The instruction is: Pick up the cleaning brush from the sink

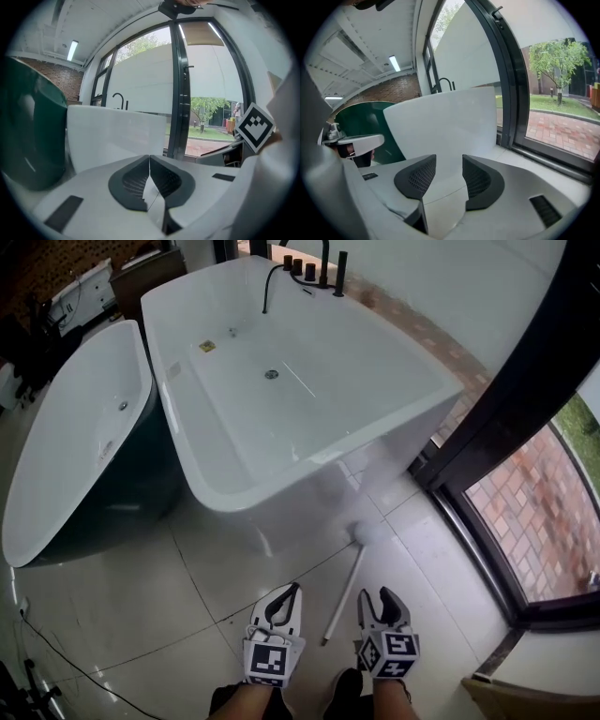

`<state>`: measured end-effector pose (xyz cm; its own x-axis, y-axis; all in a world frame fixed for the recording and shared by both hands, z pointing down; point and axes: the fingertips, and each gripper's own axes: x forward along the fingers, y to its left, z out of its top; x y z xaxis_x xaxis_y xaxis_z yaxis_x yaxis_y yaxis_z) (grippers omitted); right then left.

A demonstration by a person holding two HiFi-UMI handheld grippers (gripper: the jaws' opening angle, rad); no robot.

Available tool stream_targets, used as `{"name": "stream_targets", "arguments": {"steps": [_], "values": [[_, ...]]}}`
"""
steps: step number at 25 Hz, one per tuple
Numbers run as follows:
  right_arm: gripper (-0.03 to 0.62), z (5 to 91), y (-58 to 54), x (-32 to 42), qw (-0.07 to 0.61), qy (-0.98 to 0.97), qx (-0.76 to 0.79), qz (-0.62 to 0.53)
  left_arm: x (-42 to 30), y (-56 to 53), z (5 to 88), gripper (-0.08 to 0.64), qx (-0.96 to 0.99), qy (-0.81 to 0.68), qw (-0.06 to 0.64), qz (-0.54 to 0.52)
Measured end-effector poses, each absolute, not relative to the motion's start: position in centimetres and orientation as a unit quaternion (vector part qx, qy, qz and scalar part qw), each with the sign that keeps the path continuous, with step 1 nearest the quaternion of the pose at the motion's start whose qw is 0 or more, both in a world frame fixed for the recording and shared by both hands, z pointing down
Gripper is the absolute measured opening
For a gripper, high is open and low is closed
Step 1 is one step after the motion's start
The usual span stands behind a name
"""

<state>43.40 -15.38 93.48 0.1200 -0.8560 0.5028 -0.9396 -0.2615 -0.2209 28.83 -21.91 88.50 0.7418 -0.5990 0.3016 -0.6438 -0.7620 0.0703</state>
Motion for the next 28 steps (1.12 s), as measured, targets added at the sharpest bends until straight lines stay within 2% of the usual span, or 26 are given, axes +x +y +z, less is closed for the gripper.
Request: {"name": "stream_targets", "arguments": {"steps": [7,15,23,28], "values": [[0.184,108.8,-17.7,45.3,0.071,-0.563,0.760,0.318,29.8,-25.2,101.8,-0.005,0.913,-0.367,0.127,0.123],[0.204,124.7,-19.3,46.5,0.119,-0.534,0.755,0.362,30.5,-26.5,113.6,-0.005,0.912,-0.362,0.132,0.143],[0.222,137.9,-16.3,47.9,0.206,-0.480,0.732,0.436,30.6,-25.9,115.8,-0.008,0.904,-0.383,0.134,0.137],[0.236,141.7,-13.8,48.1,0.248,-0.450,0.710,0.482,31.1,-25.5,115.8,-0.008,0.906,-0.378,0.130,0.135]]}}
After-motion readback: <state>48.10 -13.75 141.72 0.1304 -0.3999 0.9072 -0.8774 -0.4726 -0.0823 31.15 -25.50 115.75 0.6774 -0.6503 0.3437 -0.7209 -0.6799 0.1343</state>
